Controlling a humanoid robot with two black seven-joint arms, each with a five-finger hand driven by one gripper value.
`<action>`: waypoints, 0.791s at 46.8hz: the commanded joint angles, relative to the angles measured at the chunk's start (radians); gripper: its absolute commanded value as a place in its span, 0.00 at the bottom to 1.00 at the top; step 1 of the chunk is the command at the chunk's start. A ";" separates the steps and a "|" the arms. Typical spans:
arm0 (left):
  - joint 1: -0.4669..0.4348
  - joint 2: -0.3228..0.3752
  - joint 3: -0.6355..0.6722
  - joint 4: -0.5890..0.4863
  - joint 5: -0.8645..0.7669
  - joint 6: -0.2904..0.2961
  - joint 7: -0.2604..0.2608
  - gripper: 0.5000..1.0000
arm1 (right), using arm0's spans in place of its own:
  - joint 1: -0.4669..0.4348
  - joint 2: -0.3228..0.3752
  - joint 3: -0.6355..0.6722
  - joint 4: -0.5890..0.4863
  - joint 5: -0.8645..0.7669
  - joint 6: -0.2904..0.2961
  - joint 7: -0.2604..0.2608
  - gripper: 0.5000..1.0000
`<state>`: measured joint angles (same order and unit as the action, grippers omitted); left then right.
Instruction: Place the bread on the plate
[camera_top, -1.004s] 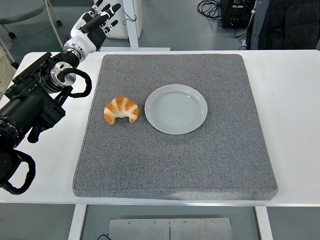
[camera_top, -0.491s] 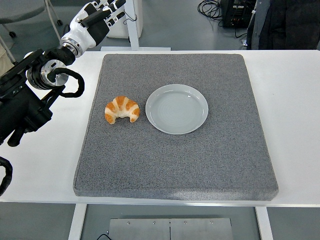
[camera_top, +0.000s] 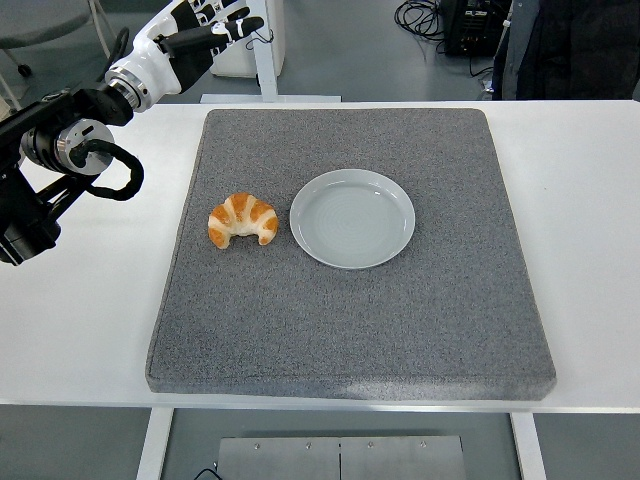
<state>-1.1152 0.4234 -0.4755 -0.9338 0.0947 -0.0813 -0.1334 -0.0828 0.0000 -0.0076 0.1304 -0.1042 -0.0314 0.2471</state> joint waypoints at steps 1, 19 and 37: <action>-0.001 0.028 0.002 -0.045 0.085 0.011 0.000 1.00 | 0.000 0.000 0.000 0.000 0.001 -0.001 0.000 1.00; 0.002 0.112 0.002 -0.175 0.499 0.063 0.000 1.00 | 0.000 0.000 0.000 0.000 0.000 -0.001 0.000 1.00; 0.012 0.229 0.109 -0.358 0.755 0.155 0.023 1.00 | 0.000 0.000 0.000 0.000 0.000 -0.001 0.000 1.00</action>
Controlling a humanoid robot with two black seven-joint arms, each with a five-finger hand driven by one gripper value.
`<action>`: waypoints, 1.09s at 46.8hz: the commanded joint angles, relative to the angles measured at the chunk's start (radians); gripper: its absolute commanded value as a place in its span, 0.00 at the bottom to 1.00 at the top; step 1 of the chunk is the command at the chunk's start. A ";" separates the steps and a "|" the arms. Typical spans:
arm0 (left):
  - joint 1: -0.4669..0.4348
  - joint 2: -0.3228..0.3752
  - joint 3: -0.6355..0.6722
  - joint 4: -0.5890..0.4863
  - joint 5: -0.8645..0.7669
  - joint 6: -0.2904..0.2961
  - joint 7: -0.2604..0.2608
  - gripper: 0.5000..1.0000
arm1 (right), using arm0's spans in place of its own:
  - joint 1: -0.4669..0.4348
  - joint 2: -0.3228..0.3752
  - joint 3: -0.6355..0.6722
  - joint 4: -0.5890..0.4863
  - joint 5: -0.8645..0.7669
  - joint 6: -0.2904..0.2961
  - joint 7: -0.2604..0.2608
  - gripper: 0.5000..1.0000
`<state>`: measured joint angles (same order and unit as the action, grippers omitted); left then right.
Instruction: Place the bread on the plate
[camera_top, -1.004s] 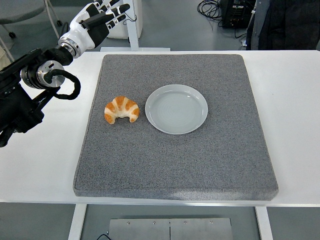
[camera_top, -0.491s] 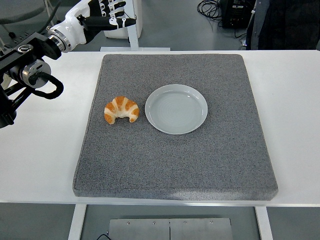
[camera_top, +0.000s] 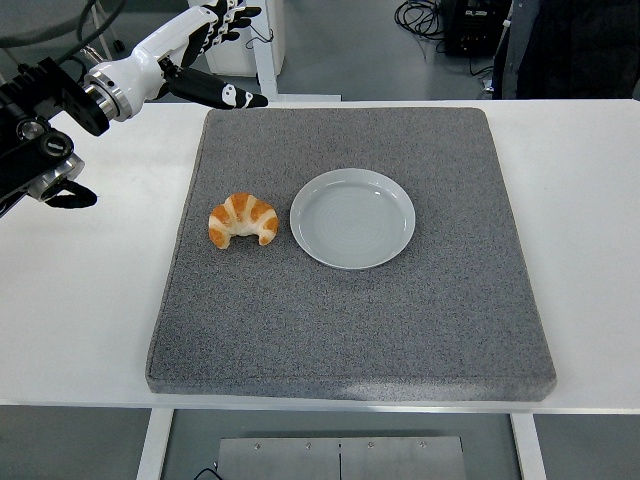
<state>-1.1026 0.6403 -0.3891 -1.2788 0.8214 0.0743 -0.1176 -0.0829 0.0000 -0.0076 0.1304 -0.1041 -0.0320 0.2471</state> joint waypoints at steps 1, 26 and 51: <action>-0.002 0.015 0.032 -0.013 0.047 -0.001 0.009 1.00 | 0.000 0.000 0.000 0.000 0.000 0.001 0.000 1.00; -0.010 0.087 0.165 -0.028 0.358 -0.036 0.015 1.00 | 0.000 0.000 0.000 0.000 0.001 0.000 0.000 1.00; 0.027 0.058 0.239 -0.017 0.467 -0.070 0.013 0.99 | 0.000 0.000 0.000 0.000 0.000 0.000 0.000 1.00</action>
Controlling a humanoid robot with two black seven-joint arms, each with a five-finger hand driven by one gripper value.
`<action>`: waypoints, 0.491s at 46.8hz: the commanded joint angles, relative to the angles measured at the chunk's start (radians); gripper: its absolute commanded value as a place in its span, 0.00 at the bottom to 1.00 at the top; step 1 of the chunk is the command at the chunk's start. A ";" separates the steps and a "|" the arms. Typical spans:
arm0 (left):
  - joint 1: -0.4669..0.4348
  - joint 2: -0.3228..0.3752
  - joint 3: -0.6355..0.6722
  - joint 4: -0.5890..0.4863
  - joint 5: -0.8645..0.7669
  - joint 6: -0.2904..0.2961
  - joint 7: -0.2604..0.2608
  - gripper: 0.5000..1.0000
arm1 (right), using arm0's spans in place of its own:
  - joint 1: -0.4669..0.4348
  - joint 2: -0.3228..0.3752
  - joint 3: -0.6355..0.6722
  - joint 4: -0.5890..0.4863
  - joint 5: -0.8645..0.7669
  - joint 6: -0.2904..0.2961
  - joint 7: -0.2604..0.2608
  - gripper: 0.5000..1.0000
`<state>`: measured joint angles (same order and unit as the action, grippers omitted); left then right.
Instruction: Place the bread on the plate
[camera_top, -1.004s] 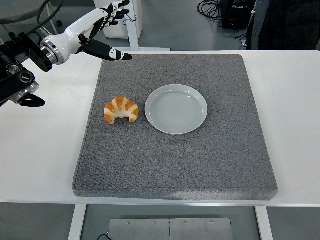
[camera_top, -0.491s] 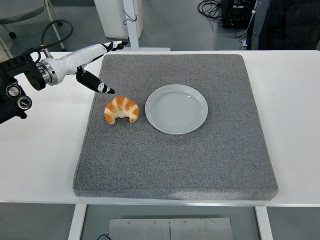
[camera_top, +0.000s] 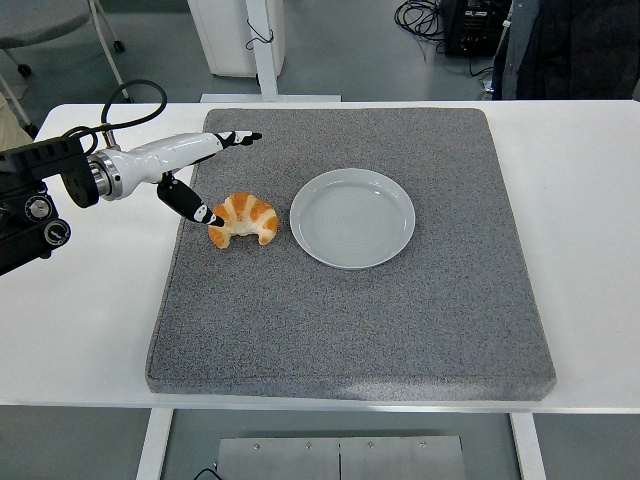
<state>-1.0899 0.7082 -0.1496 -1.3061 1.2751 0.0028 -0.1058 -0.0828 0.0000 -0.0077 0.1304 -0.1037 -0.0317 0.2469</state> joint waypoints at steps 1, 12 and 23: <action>0.019 -0.013 0.001 0.013 0.015 0.003 0.002 0.99 | 0.000 0.000 0.000 0.000 -0.001 -0.001 0.000 1.00; 0.045 -0.047 -0.001 0.054 0.023 0.020 -0.002 0.99 | 0.000 0.000 0.000 0.000 -0.001 0.001 0.000 1.00; 0.071 -0.099 -0.001 0.116 0.024 0.048 -0.011 0.99 | 0.000 0.000 0.000 0.000 -0.001 -0.001 0.000 1.00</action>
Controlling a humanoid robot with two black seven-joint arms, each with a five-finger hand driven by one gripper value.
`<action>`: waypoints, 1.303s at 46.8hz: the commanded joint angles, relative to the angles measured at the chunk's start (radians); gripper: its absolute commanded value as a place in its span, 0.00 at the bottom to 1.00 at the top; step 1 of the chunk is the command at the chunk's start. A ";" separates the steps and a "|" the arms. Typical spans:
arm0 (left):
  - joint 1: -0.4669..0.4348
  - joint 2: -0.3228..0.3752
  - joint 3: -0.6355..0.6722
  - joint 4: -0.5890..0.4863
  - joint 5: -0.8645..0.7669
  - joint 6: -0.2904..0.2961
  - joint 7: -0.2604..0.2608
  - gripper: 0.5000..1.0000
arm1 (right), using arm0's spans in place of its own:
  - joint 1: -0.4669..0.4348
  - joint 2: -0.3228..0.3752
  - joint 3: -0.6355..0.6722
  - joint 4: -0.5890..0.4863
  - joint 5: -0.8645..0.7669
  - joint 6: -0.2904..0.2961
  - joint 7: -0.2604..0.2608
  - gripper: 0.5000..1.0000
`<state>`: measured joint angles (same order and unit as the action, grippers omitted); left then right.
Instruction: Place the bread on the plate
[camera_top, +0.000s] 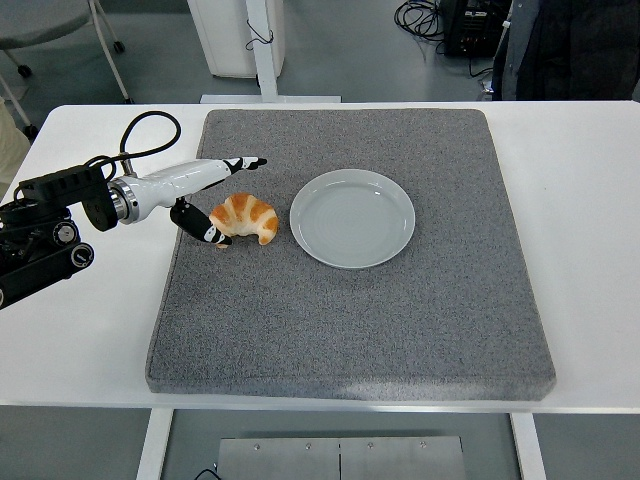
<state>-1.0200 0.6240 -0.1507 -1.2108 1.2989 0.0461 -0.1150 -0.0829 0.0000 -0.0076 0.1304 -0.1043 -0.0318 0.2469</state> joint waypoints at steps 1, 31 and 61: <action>0.001 -0.021 0.000 0.028 0.000 0.006 -0.003 0.99 | 0.000 0.000 0.000 0.000 0.000 0.001 0.000 1.00; 0.005 -0.132 0.017 0.177 0.000 0.034 -0.058 0.97 | 0.000 0.000 0.000 0.000 0.001 0.001 0.000 1.00; 0.001 -0.153 0.080 0.237 -0.004 0.100 -0.072 0.20 | 0.000 0.000 0.000 0.000 0.000 0.000 0.000 1.00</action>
<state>-1.0172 0.4711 -0.0688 -0.9763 1.2980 0.1456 -0.1873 -0.0828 0.0000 -0.0077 0.1304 -0.1038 -0.0316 0.2469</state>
